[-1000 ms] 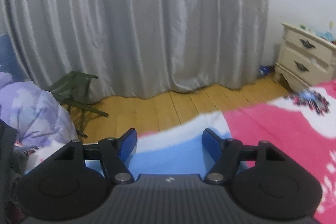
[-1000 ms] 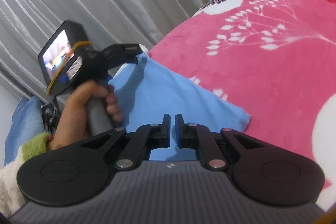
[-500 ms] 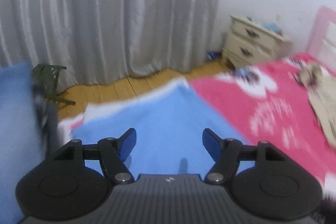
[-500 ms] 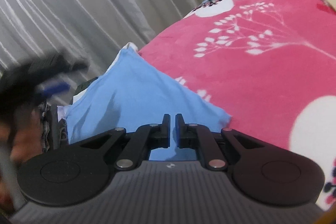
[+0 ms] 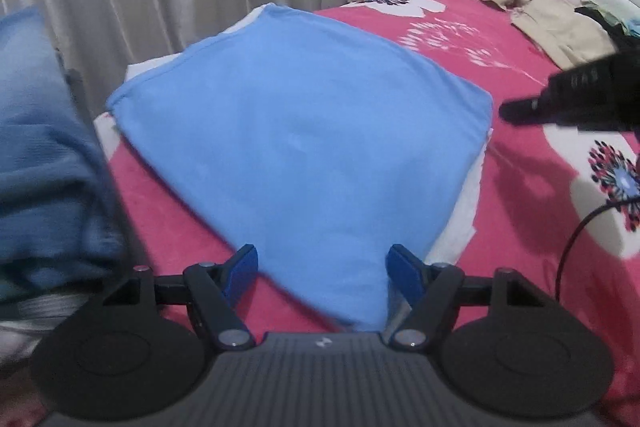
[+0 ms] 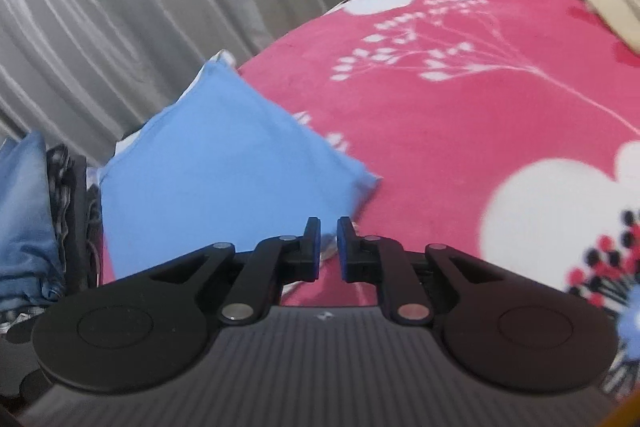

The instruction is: Fold clothes

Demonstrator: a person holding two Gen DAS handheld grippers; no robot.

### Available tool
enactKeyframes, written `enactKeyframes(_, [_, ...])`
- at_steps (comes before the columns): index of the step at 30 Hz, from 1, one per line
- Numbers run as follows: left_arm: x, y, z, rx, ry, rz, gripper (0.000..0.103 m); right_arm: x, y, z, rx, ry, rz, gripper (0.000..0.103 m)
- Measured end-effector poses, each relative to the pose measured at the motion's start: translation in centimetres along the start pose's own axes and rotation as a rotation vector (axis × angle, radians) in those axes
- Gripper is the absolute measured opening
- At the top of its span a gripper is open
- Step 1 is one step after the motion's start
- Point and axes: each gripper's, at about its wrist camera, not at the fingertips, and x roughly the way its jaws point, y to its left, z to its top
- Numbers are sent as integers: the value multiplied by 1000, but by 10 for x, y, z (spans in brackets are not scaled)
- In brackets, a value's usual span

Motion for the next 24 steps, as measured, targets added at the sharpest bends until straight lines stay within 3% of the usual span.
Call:
enactKeyframes(3, [-3,6,-3,16,10,-16,74,0,9,9,-24,-18,51,9])
enactKeyframes(7, [8,11,-12,-60,62,-27,74,29,23,12,-52,50,169,9])
enactKeyframes(10, [1,12,-13,-37,57,-36,74,52,11,7,-1,117,158,6])
enactKeyframes(14, [-9,15,-5,-17,51,-69,76,20,-33,10,168,21,62,9])
enactKeyframes(16, [-12,13,5,-40,11,-70,91,-3,-34,13,124,-15,-9,10])
enactKeyframes(21, [-19,9,29,-217,-57,-61,99,-42,0,3,-71,8,2,10])
enactKeyframes(24, [-16,7,42,-324,-41,-8,99,-51,29,-13,-237,64,3,10])
